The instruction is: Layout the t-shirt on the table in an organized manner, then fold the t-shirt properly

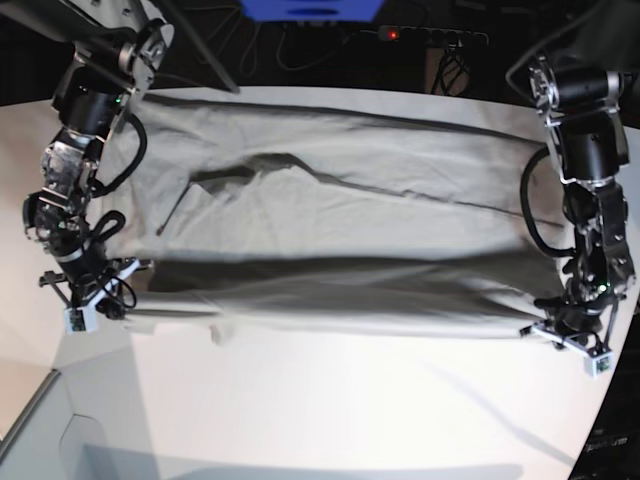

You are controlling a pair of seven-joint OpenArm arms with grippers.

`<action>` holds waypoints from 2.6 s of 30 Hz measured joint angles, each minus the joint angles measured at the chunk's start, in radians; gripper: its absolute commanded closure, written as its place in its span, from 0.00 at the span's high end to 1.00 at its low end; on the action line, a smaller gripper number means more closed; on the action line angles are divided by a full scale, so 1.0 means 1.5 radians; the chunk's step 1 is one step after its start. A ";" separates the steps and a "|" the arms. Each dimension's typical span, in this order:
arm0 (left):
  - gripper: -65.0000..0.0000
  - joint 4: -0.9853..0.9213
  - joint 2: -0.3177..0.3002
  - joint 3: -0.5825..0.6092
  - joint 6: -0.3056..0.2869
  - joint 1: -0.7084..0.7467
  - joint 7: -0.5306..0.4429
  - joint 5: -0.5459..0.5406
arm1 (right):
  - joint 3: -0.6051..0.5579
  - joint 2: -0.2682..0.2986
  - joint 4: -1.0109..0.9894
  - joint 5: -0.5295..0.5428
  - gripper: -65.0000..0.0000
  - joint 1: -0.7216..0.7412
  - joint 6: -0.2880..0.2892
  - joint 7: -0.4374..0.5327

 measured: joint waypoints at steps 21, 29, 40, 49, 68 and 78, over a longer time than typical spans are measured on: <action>0.00 0.154 -0.005 -0.043 0.003 0.136 -0.004 -0.112 | 0.007 -0.056 0.151 0.032 0.00 -0.137 0.000 0.002; 0.00 0.185 -0.004 -0.044 0.004 0.200 -0.004 -0.112 | 0.005 -0.056 0.241 0.094 0.00 -0.228 0.000 0.004; 0.00 0.185 0.018 -0.104 0.002 0.233 -0.005 -0.113 | 0.005 -0.061 0.238 0.100 0.00 -0.281 0.000 0.008; 0.00 0.179 0.043 -0.109 0.007 0.258 0.000 -0.103 | 0.005 -0.061 0.193 0.099 0.00 -0.299 0.000 0.010; 0.46 0.237 0.040 -0.111 0.007 0.308 -0.003 -0.111 | 0.005 -0.059 0.219 0.095 0.29 -0.324 0.000 0.006; 0.46 0.207 0.040 -0.111 0.008 0.311 -0.004 -0.108 | 0.006 -0.058 0.280 0.098 0.31 -0.332 0.000 0.002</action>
